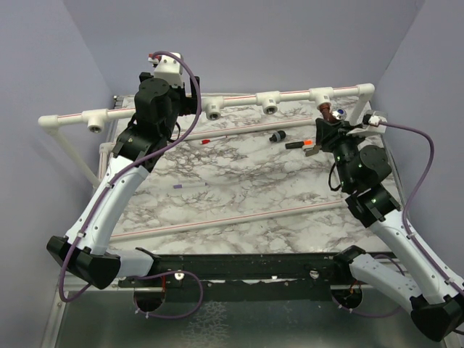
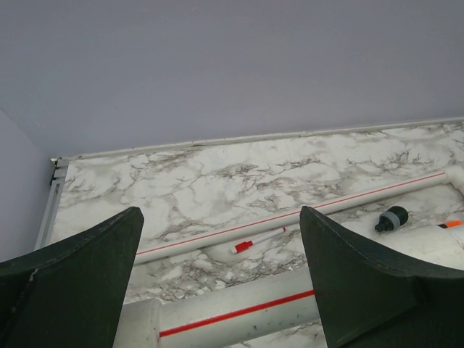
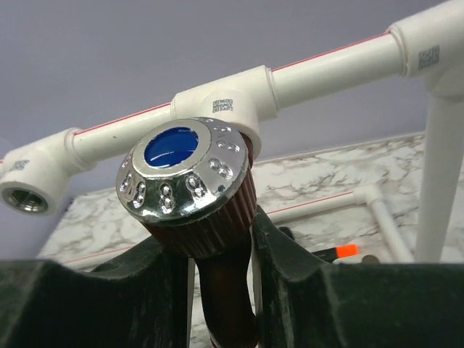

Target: Install the water faucets

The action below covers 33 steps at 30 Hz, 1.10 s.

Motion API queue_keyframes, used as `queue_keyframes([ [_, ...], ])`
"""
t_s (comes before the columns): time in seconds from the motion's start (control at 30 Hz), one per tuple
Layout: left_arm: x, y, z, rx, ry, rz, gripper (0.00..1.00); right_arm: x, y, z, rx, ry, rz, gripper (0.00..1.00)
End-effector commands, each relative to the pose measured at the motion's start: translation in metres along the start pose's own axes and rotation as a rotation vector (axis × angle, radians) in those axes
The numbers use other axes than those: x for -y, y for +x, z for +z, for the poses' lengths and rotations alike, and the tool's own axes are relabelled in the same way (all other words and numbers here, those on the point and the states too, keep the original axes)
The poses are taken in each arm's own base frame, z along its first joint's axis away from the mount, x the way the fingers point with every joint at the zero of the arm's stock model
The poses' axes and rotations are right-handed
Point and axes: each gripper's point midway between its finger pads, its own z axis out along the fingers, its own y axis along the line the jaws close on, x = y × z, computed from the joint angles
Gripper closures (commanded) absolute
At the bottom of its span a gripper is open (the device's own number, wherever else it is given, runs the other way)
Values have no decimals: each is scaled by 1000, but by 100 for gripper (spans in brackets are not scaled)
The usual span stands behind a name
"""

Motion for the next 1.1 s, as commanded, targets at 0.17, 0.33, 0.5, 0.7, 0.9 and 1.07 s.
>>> queue_keyframes([
  [0.17,40,94,0,-302,171,81,9,-44,16,-7,-103,-42,767,100],
  [0.33,41,94,0,-303,172,82,9,-48,12,-13,-127,-15,1025,100],
  [0.5,41,93,0,-300,174,84,9,-61,7,-20,-163,-70,1255,100],
  [0.7,41,95,2,-304,170,86,9,-68,3,-22,-198,-86,1271,100],
  [0.9,41,96,2,-306,171,89,9,-49,12,-23,-199,24,1098,56],
  [1.07,42,97,3,-311,172,91,9,-43,21,-32,-214,26,980,24],
])
